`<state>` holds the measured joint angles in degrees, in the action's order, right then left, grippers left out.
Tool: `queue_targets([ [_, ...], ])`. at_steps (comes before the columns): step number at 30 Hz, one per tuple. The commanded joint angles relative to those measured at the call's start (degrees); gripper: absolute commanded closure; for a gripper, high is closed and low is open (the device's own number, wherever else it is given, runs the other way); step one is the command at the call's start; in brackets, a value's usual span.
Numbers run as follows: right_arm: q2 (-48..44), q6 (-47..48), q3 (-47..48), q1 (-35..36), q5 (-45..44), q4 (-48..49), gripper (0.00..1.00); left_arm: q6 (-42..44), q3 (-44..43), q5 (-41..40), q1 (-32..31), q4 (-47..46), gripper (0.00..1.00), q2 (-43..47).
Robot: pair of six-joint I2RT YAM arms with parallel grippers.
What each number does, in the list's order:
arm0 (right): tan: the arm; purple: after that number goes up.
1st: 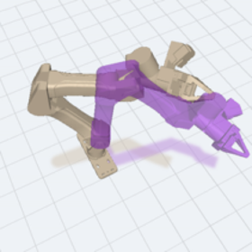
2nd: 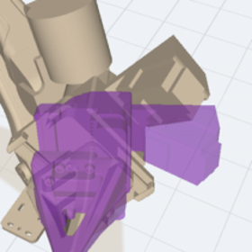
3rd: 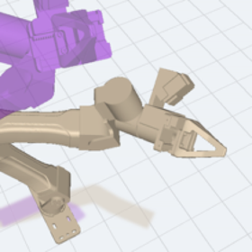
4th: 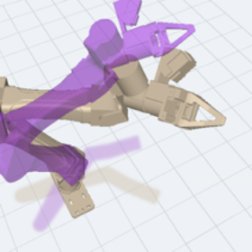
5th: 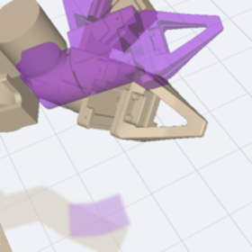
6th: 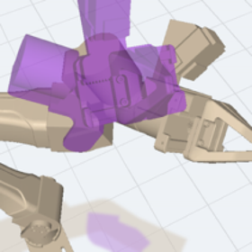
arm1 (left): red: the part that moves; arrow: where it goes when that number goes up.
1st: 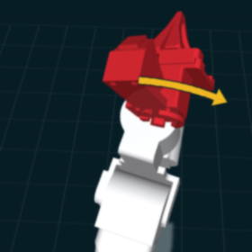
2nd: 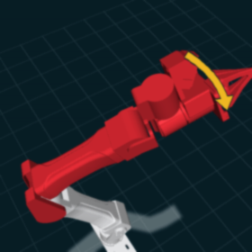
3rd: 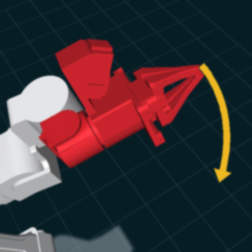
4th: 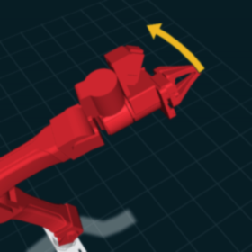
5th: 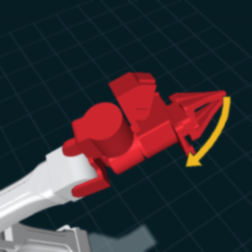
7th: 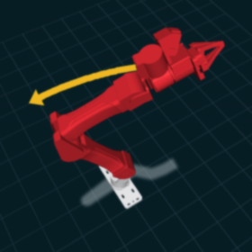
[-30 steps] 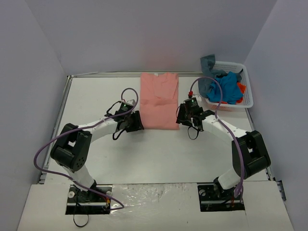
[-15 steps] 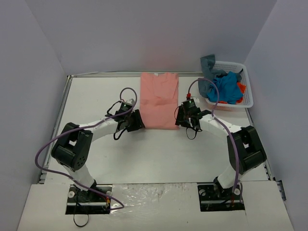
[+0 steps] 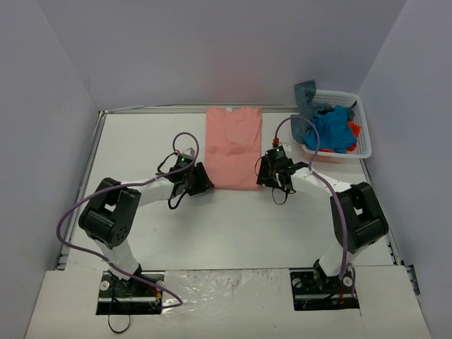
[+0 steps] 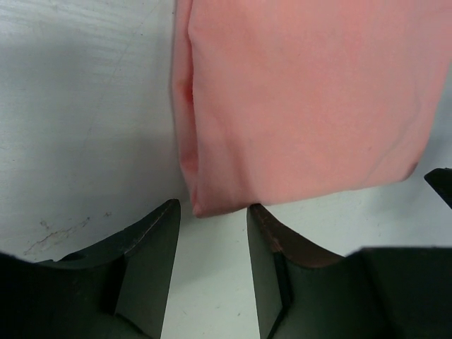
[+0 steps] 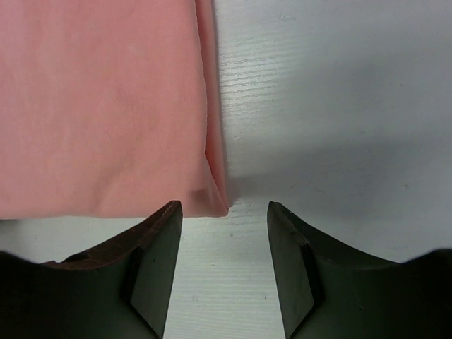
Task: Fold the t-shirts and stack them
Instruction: Grab one side of the 2/3 rectangular tshirt with both arms
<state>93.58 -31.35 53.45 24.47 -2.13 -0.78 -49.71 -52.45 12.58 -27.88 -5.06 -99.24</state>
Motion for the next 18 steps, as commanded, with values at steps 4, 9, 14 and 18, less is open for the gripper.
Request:
queue_targets([
  [4,1.25,0.5,1.48,0.49,-0.86,-0.19,0.52,-1.35,2.34,1.39,0.54,-4.07,0.59,4.05],
  [9,1.6,0.59,1.48,0.41,-1.12,-0.19,0.52,-2.14,4.46,2.1,1.68,-5.75,0.59,5.2],
  [14,1.96,0.68,1.74,0.4,-0.86,-0.1,0.52,-4.42,7.09,0.78,3.09,-7.51,0.6,5.73],
  [18,2.66,0.77,2.18,0.4,-0.77,-0.1,0.52,-5.83,8.32,2.71,4.32,-11.28,0.6,3.97],
])
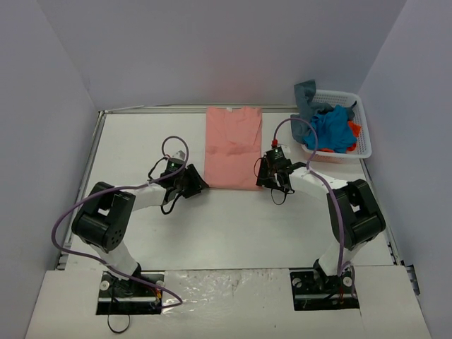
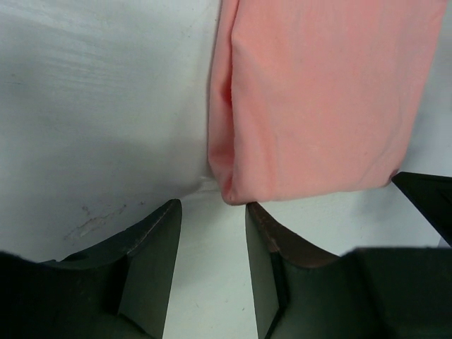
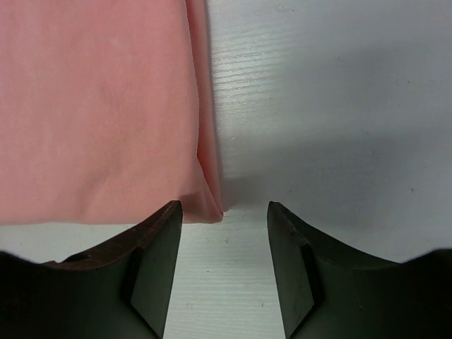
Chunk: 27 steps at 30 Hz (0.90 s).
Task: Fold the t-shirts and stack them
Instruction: Grab one side of the 2/3 rectangular tshirt with both arms
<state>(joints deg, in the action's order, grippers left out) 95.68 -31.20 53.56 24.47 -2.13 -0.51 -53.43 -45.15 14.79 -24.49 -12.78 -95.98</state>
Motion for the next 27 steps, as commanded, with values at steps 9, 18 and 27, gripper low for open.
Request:
queue_targets([
  [9,1.79,0.97,2.6,0.41,-0.59,-0.36,0.52,-5.98,2.69,3.92,2.08,-15.57,0.62,-2.89],
  [18,3.29,1.14,2.51,0.4,-0.77,-0.19,0.52,-11.52,6.65,8.68,3.13,-29.49,0.66,-7.46],
  [27,4.08,1.14,2.95,0.49,-0.59,-0.01,0.52,-8.63,4.19,8.86,3.31,-21.78,0.79,-7.55],
])
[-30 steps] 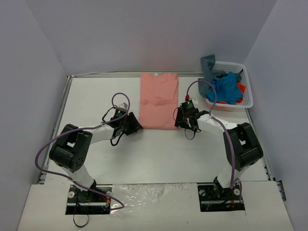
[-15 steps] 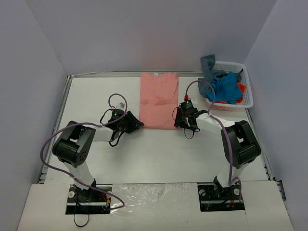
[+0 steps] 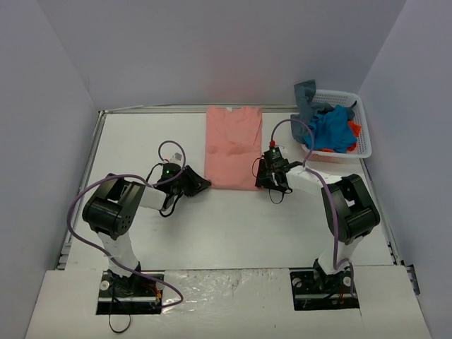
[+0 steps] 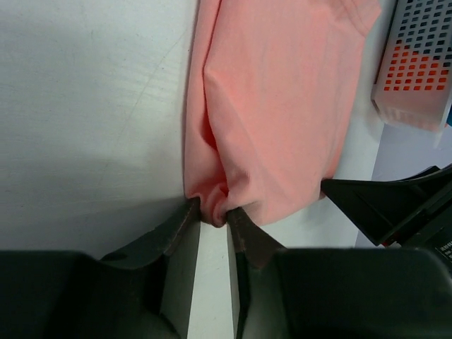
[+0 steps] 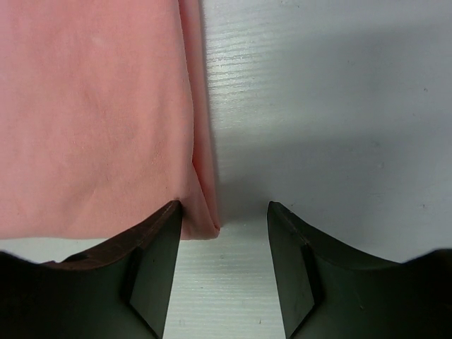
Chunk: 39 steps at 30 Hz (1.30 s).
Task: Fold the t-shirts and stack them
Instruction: Grab one side of the 2/3 rectangular tshirt with both arms
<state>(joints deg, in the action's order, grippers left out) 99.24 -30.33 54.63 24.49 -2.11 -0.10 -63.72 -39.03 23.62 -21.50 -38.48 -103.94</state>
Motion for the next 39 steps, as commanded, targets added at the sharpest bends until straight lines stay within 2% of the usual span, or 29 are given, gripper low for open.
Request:
queue_targets([
  [1,0.51,0.27,1.88,0.38,-0.62,-0.52,0.52,2.54,-2.11,-0.15,0.31,4.81,0.81,0.75],
  [9,-0.45,0.09,1.36,0.38,0.17,-0.52,0.52,6.06,-3.78,-1.73,0.14,11.58,0.97,1.55],
  [19,-4.49,-1.84,-1.37,0.12,1.49,1.5,0.52,10.81,-6.15,-3.66,-0.91,20.62,0.98,6.99],
  [30,-1.33,-4.21,-3.48,0.21,6.42,5.37,0.52,11.87,-7.03,-3.84,-1.71,21.96,0.98,6.56],
  [35,-1.33,-4.83,-4.44,0.29,6.33,5.46,0.63,11.87,-7.29,-3.67,-1.71,22.04,0.98,6.29],
  [38,-1.07,-4.83,-5.41,0.38,6.42,5.81,0.64,12.13,-7.56,-3.49,-1.79,22.13,0.98,6.21],
  [39,-0.89,-4.83,-5.76,0.38,6.24,5.9,0.7,12.31,-7.64,-3.58,-1.79,22.22,0.98,6.12],
])
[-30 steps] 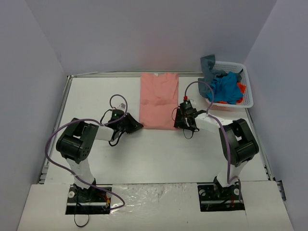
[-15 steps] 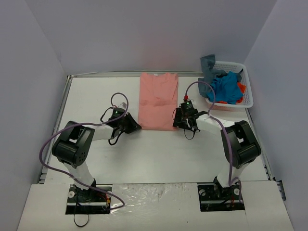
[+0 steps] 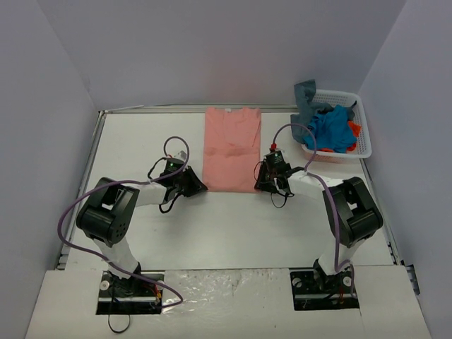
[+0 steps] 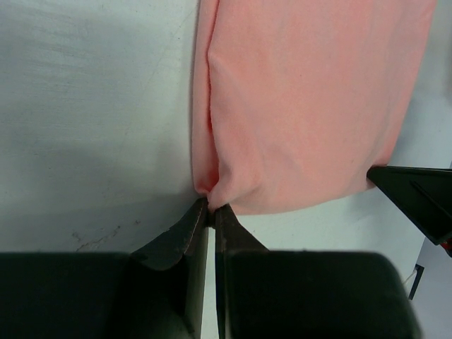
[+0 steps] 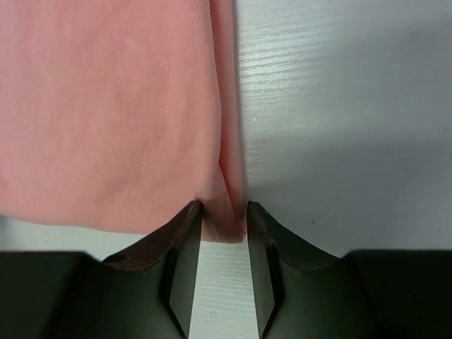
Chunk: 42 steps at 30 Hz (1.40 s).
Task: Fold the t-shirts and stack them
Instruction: Grab one side of the 2/3 rectangular tshirt with both arms
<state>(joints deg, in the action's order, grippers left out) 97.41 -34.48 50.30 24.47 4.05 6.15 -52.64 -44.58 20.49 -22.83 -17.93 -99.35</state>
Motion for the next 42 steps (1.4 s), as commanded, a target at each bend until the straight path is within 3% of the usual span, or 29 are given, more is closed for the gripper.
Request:
queue_targets([
  [1,1.03,-0.68,-1.61,0.49,0.08,-0.26,0.72,1.14,-2.09,-0.45,-0.46,1.76,0.98,1.53],
  [7,1.47,-0.85,-1.88,0.49,-0.27,-0.09,0.91,1.31,-2.44,-0.01,-0.55,1.94,0.97,0.91],
  [11,1.21,-0.85,-2.14,0.58,0.16,-0.26,0.94,1.84,-2.97,0.16,-0.55,2.55,0.98,1.09],
  [15,0.16,-1.12,-3.02,0.75,0.78,-0.53,0.9,2.28,-3.32,0.08,-0.55,3.69,0.98,1.79],
  [19,-1.43,-1.21,-4.51,0.93,-0.19,-0.79,1.0,2.54,-2.97,0.16,-0.55,4.05,0.97,2.76],
  [33,-8.54,-2.43,-6.0,4.97,-3.43,-4.83,1.0,3.34,1.59,-1.15,-2.74,5.63,0.98,9.7],
  [42,-17.23,-5.68,-10.48,8.75,-6.69,-8.69,1.0,2.63,7.92,-4.58,-6.26,9.14,0.98,18.83],
])
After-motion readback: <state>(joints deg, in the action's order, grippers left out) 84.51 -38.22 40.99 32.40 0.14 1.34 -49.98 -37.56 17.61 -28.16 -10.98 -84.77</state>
